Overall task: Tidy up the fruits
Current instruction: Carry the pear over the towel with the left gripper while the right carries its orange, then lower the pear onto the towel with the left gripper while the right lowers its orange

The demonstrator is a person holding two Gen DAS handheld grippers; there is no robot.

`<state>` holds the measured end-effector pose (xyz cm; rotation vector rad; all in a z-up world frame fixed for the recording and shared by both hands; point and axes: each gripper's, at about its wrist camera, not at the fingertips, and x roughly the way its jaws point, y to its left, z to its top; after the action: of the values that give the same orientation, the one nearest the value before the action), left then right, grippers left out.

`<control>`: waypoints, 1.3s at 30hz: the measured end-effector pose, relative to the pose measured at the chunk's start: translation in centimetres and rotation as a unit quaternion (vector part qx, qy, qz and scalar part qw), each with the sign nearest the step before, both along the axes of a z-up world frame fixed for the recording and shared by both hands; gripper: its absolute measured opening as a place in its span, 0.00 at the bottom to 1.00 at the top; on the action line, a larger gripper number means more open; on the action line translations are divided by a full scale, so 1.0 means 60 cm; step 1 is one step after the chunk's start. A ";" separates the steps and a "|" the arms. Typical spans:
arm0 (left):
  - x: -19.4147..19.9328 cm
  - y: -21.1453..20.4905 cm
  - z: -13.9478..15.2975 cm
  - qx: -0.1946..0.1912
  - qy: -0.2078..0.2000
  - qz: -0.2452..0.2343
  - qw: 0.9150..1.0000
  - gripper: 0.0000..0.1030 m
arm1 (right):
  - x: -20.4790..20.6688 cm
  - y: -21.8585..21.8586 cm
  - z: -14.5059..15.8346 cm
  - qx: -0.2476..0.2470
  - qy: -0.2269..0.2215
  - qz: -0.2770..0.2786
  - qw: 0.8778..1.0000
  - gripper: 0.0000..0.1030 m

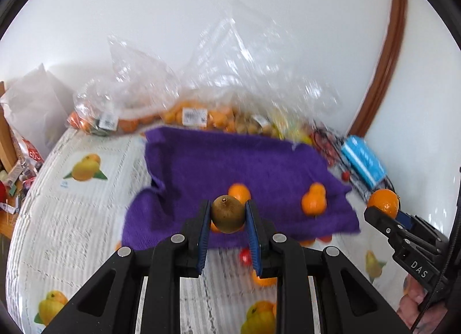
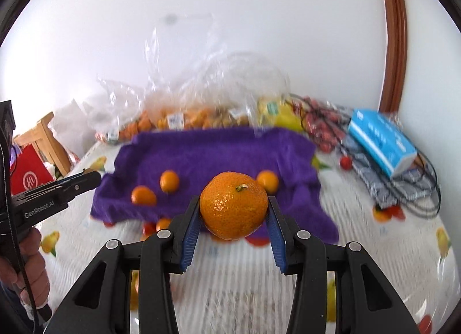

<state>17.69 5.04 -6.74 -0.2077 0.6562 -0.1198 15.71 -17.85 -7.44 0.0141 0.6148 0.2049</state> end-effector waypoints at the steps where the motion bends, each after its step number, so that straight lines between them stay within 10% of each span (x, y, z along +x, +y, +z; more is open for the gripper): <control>1: 0.006 0.004 0.006 -0.004 -0.002 0.007 1.000 0.22 | 0.007 0.001 0.007 0.004 -0.005 -0.002 1.000 0.42; 39: 0.151 0.057 -0.064 -0.005 0.012 0.062 0.998 0.22 | 0.182 -0.018 -0.018 0.039 -0.013 -0.015 0.999 0.42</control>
<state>26.76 8.49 -10.56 -0.2593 0.6654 -0.0007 26.62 -18.93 -8.53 0.0964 0.5791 0.1997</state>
